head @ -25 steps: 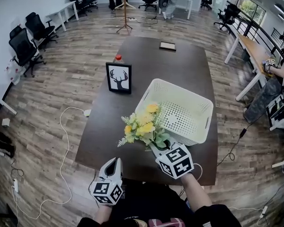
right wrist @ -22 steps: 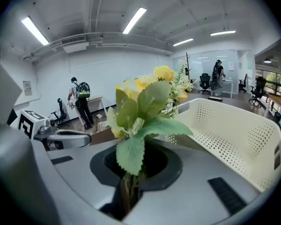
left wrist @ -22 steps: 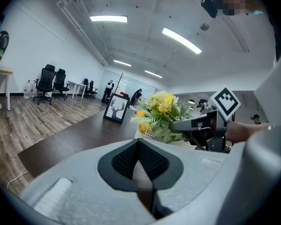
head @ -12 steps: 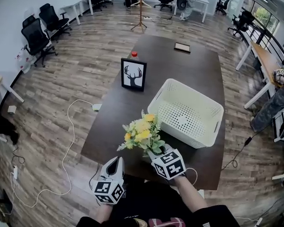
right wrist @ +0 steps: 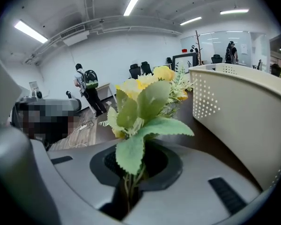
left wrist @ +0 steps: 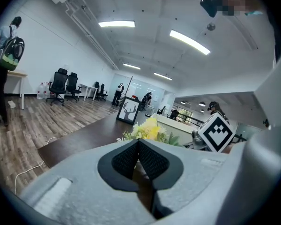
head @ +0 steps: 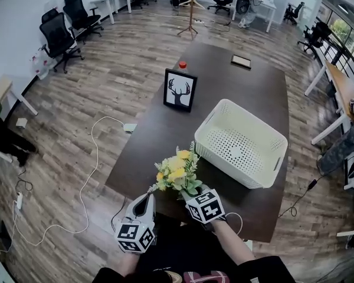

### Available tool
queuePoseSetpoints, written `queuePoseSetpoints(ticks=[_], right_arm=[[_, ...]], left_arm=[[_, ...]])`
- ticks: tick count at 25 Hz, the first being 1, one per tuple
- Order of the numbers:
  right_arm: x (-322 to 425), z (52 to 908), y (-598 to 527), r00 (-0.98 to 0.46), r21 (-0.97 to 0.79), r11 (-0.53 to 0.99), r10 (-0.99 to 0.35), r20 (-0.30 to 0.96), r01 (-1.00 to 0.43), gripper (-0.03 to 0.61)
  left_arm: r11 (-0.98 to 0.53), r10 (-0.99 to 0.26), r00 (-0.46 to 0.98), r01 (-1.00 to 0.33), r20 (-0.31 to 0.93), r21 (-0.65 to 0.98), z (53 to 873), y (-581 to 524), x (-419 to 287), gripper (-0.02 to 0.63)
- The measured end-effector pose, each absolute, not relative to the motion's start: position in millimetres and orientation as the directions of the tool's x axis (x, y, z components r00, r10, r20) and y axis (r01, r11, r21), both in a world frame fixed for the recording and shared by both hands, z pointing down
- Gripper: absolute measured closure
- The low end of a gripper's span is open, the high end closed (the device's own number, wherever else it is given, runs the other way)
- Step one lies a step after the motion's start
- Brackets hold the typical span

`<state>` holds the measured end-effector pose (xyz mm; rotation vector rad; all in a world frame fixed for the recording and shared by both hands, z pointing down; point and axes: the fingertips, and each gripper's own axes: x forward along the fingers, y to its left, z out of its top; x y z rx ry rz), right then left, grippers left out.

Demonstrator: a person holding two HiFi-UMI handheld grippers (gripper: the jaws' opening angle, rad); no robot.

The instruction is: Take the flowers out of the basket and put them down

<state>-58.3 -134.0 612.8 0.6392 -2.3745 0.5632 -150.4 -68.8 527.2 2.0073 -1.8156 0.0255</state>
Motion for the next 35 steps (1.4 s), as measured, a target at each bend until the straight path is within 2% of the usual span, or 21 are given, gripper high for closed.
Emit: queuePoseSetpoints(ticks=[14,20,24,29,35], right_arm=[[-61,657,-137,-0.661,-0.243,0.801,-0.236,0.712,-0.547,0.515],[-56,666,-139,-0.649,-0.261,0.791,-0.213,0.731,-0.554,0.48],[-51,671,-140,-0.64,-0.256,0.792,-0.209,0.739,-0.554,0.419],[-46,670,-142,-0.642,-0.271,0.781,-0.205,0.739,-0.562,0.301],[-42,658,-135,-0.701,-0.332,0.781,-0.181,0.689,-0.529,0.209]], left_arm=[[-0.039,-0.943,0.131,-0.957,0.307,0.288,529,-72,-154,0.606],[-0.034,-0.94,0.13,-0.956,0.314,0.292,530,-73,-153,0.606],[-0.039,-0.939,0.137,-0.954,0.317,0.296,532,-76,-151,0.606],[-0.058,-0.935,0.155,-0.954,0.319,0.293,531,-82,-146,0.606],[-0.067,-0.933,0.164,-0.954,0.319,0.292,533,-84,-146,0.606]])
